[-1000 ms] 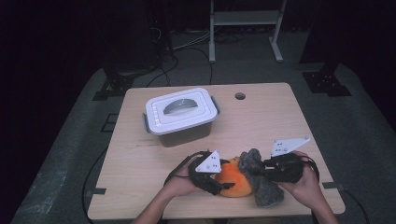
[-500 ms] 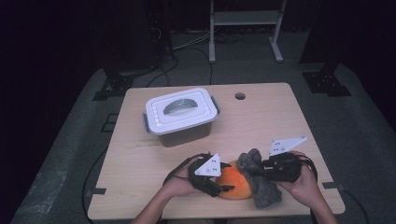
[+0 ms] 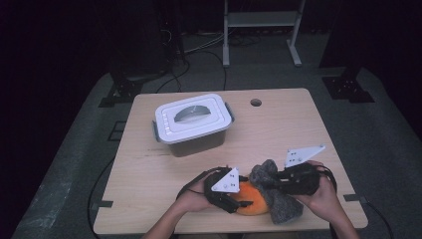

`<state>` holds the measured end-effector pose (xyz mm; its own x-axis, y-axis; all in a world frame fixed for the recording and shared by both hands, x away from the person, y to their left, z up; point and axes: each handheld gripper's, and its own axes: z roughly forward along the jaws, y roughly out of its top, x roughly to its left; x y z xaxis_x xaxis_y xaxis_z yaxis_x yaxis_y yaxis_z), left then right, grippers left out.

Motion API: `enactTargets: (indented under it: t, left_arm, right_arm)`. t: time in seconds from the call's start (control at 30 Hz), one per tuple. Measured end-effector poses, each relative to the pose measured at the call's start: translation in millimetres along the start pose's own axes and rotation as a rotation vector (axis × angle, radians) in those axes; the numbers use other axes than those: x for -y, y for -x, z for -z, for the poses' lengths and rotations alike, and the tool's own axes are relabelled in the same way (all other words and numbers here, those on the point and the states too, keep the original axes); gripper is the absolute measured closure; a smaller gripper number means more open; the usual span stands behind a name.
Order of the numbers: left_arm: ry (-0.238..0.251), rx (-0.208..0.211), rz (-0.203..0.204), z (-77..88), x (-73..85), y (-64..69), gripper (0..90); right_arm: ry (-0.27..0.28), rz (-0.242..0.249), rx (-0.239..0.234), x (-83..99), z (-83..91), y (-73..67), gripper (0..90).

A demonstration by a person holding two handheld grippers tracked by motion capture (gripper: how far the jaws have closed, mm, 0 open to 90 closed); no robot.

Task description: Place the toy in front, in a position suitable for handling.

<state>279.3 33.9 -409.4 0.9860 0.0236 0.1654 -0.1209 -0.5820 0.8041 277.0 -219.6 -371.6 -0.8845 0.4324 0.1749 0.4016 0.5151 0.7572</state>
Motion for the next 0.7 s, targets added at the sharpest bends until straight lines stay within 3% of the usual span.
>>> enactTargets:
  t: [0.17, 0.4, 0.57, 0.7]
  left_arm:
    - [-0.002, 0.005, 0.021, 3.6, 6.2, -6.5, 36.9]
    - [0.005, 0.009, 0.119, 10.8, 19.6, -21.2, 36.9]
    - [0.004, -0.008, 0.191, 15.5, 28.1, -30.8, 35.2]
    - [0.009, -0.022, 0.227, 19.2, 33.6, -35.4, 35.5]
  right_arm:
    - [0.012, -0.075, -0.008, 14.5, 1.0, 18.9, 73.8]
    - [-0.005, -0.183, 0.003, 39.7, -3.3, 44.6, 73.8]
    - [-0.038, -0.226, 0.004, 50.7, -9.8, 53.1, 73.8]
    - [-0.049, -0.227, 0.024, 51.7, -9.7, 54.0, 73.8]
